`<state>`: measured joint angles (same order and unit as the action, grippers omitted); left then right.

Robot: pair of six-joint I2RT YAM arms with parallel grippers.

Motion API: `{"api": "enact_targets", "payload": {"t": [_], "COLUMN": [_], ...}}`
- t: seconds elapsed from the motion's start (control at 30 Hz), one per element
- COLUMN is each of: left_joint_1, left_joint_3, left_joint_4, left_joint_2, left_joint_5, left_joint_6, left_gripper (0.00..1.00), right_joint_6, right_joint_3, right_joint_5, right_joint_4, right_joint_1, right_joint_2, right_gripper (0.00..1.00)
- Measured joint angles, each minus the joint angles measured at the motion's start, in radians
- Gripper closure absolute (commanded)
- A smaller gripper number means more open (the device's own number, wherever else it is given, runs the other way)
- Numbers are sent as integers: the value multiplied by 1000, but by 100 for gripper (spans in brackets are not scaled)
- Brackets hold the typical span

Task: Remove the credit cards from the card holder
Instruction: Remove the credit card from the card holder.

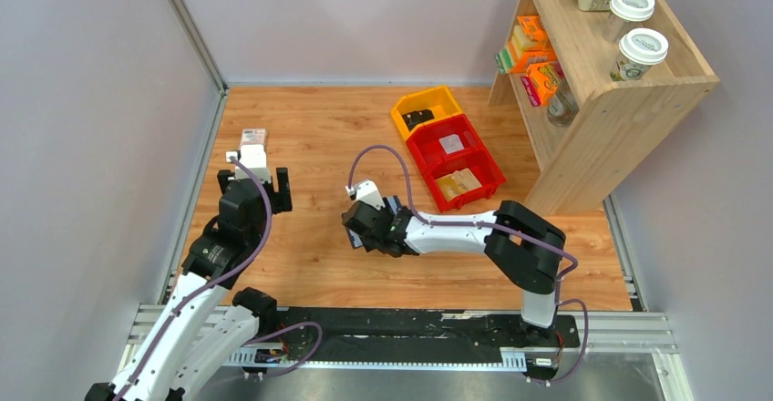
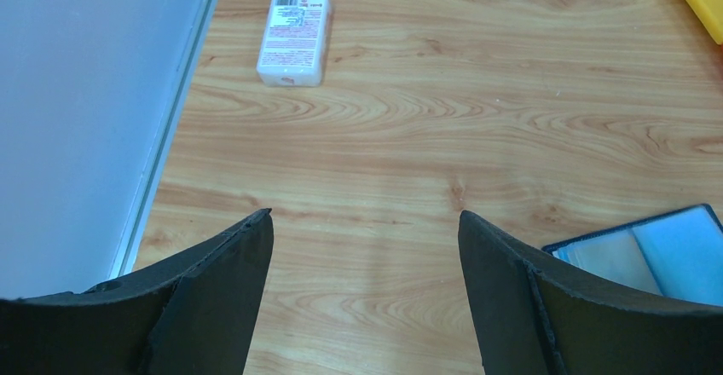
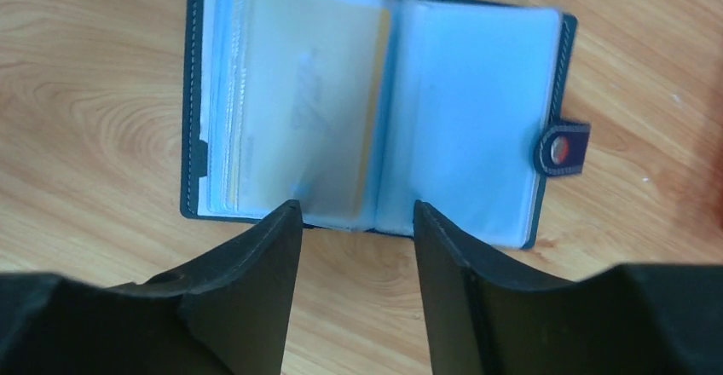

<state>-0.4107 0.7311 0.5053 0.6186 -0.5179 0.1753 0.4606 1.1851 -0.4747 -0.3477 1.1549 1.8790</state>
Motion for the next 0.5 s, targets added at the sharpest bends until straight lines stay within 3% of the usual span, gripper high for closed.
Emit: {"api": "enact_targets", "payload": {"t": [0.1,0.3,0.5], "left_joint_1": [0,0,0], "left_joint_3": [0,1,30], "left_joint_4": [0,4,34], "left_joint_2": [3,32,116], "left_joint_5": [1,46,132], "left_joint_6": [0,16,36], "left_gripper": [13,13,13], "right_joint_6": [-12,-38,-88], "right_joint_3": [-8,-8,0], "right_joint_5": [-7,10,63], "right_joint_4": [-6,6,44], "right_joint_1": [-12,-15,-25], "right_joint_2": [-15,-46,-56], "right_gripper": [47,29,24]}}
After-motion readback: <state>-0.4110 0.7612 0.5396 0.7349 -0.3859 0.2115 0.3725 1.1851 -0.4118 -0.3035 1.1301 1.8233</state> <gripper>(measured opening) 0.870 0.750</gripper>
